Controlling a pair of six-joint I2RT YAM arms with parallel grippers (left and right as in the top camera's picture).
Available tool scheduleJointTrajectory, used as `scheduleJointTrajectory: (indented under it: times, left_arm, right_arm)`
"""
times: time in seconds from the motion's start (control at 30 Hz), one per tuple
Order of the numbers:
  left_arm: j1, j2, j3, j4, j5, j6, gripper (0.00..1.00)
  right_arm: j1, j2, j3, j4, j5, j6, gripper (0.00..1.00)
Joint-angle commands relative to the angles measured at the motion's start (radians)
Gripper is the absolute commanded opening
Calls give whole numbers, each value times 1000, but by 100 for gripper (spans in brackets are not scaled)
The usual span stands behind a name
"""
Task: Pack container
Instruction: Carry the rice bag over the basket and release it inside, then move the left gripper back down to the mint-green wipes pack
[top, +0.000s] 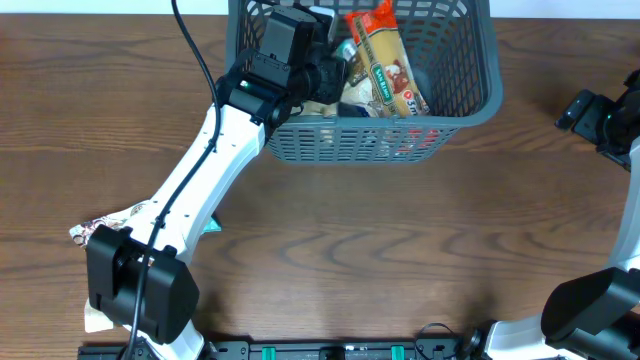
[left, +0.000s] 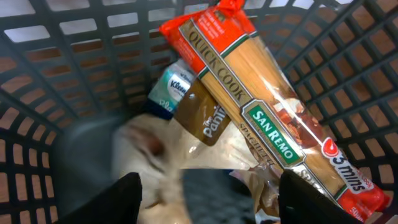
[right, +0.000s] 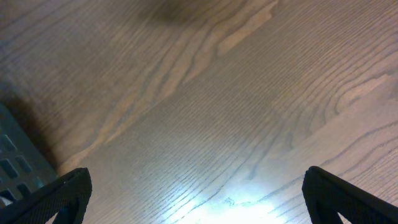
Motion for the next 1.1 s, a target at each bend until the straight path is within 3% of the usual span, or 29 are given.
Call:
scheduleJointTrajectory:
  times: [0.0, 0.3, 0.43, 0.53, 0.67, 0.9, 1.07]
  left_arm:
    - [21, -21, 27, 2, -9, 6, 62]
    - [111, -120, 138, -47, -40, 25, 63]
    - [154, -218, 206, -186, -193, 25, 64]
    - [176, -311, 215, -272, -372, 25, 79]
    - [206, -437, 215, -374, -544, 24, 84]
    - [286, -569, 215, -586, -658, -31, 90]
    - [394, -565, 215, -806, -710, -150, 92]
  right_arm:
    - [0, -4, -1, -2, 3, 11, 99]
    - [-1, -4, -1, -2, 4, 11, 99]
    - [-1, -4, -1, -2, 3, 11, 99]
    - [0, -4, -1, -2, 3, 11, 99]
    - [-1, -4, -1, -2, 3, 11, 99]
    - [-1, -4, -1, -2, 3, 11, 99]
    - [0, -4, -1, -2, 3, 11, 99]
